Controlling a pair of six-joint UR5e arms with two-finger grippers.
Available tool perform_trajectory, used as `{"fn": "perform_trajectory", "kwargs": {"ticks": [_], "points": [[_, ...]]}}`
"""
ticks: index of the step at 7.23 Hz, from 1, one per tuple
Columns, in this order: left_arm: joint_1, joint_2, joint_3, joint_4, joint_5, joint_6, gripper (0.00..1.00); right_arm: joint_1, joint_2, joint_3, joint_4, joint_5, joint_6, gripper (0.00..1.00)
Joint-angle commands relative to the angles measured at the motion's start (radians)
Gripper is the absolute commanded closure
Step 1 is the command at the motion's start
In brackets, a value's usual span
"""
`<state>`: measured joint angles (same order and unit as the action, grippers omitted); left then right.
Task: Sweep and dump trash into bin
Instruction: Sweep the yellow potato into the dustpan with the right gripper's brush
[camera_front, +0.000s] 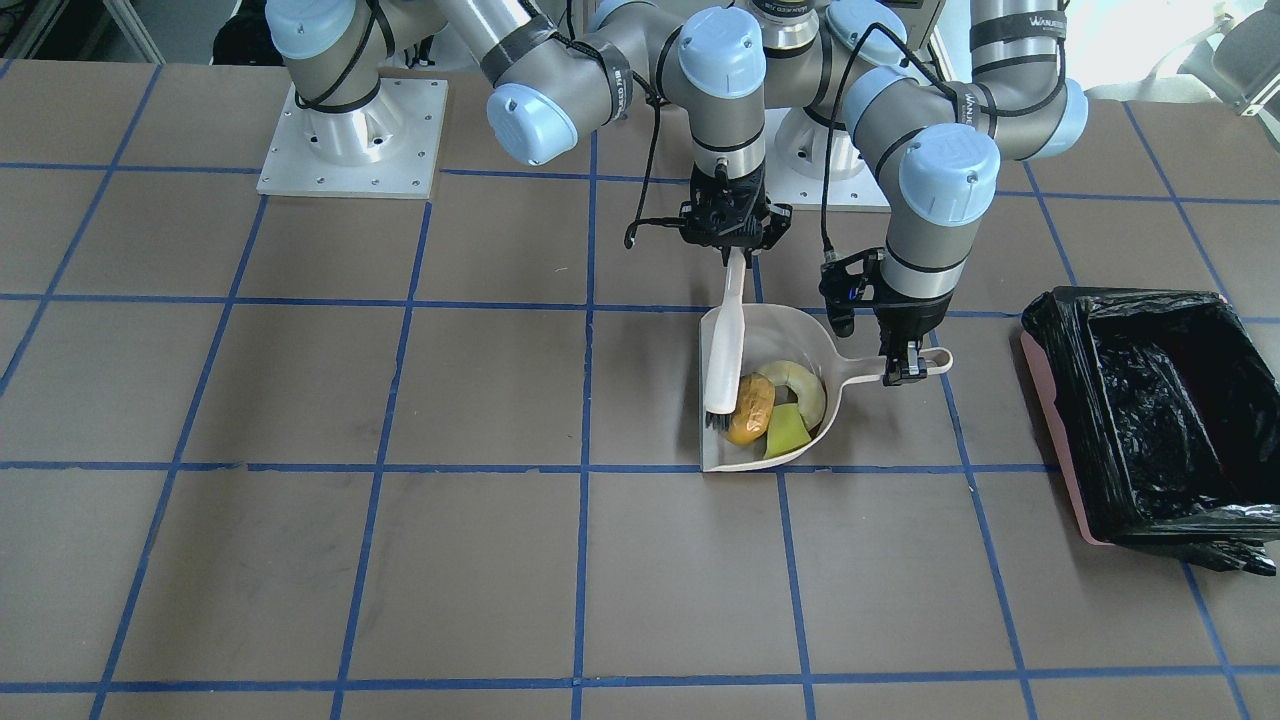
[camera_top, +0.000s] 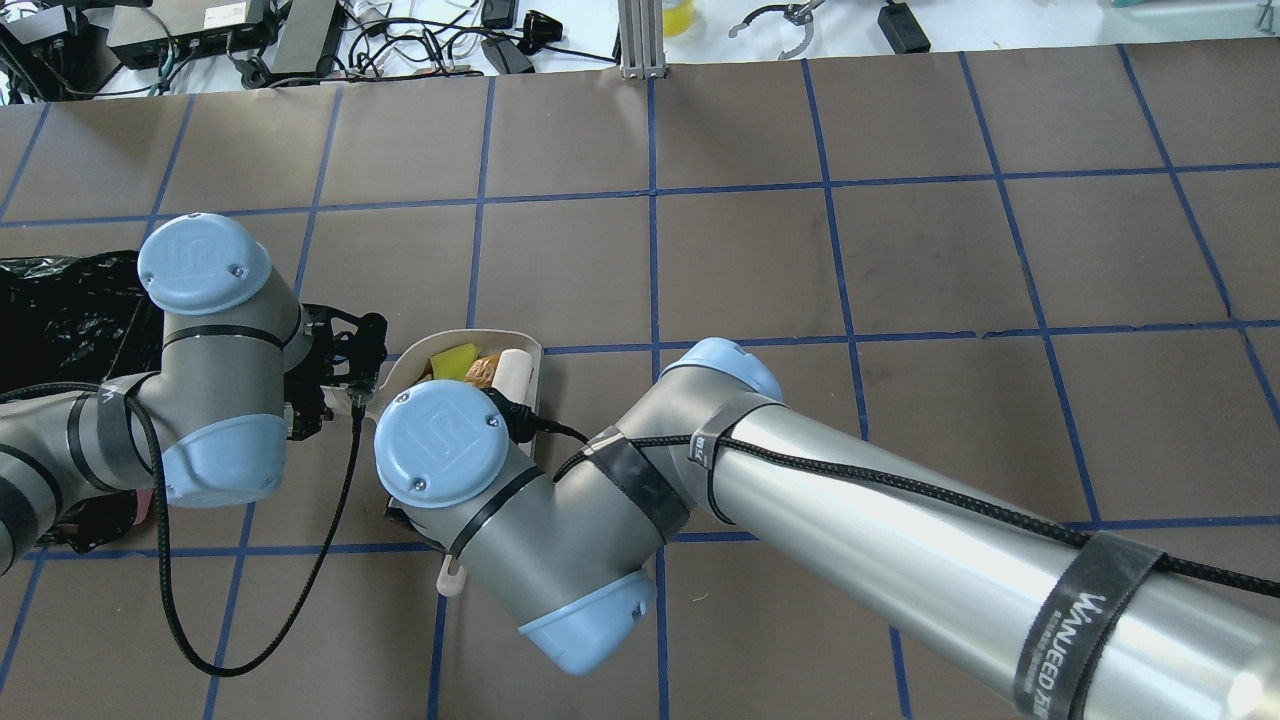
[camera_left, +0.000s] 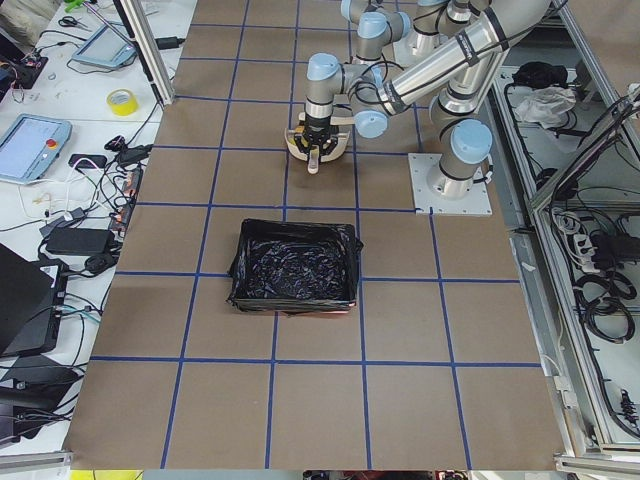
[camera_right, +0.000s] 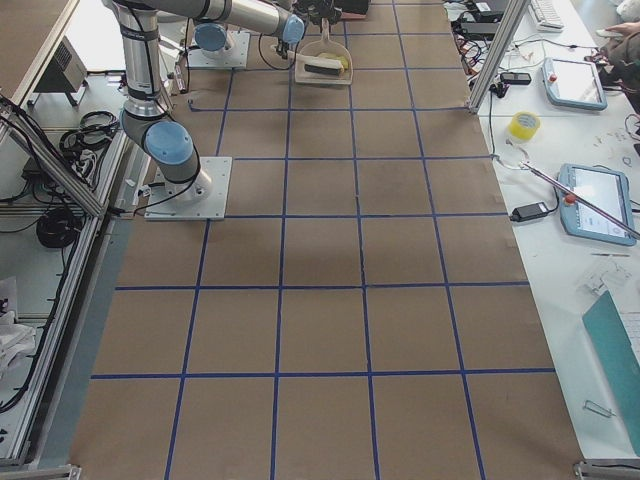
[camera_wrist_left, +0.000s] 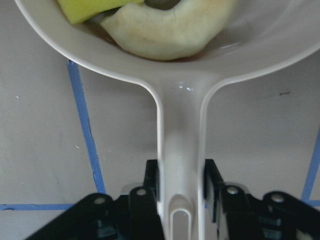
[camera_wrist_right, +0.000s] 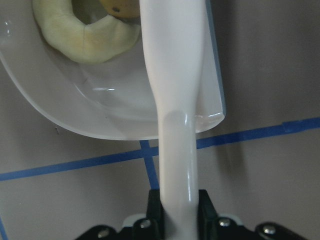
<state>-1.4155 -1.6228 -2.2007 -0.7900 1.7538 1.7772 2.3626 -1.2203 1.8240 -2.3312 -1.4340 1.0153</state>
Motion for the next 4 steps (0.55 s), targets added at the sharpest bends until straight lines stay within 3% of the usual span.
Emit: {"fn": "perform_trajectory", "kwargs": {"ticks": [1, 4], "points": [[0.0, -0.002, 0.001, 0.006, 0.0, -0.002, 1.0, -0.038, -0.02, 0.001, 0.085, -0.066, -0.102, 1.0], [0.009, -0.002, -0.001, 0.008, -0.013, -0.013, 1.0, -0.136, -0.073, 0.003, 0.171, -0.077, -0.213, 1.0]]}}
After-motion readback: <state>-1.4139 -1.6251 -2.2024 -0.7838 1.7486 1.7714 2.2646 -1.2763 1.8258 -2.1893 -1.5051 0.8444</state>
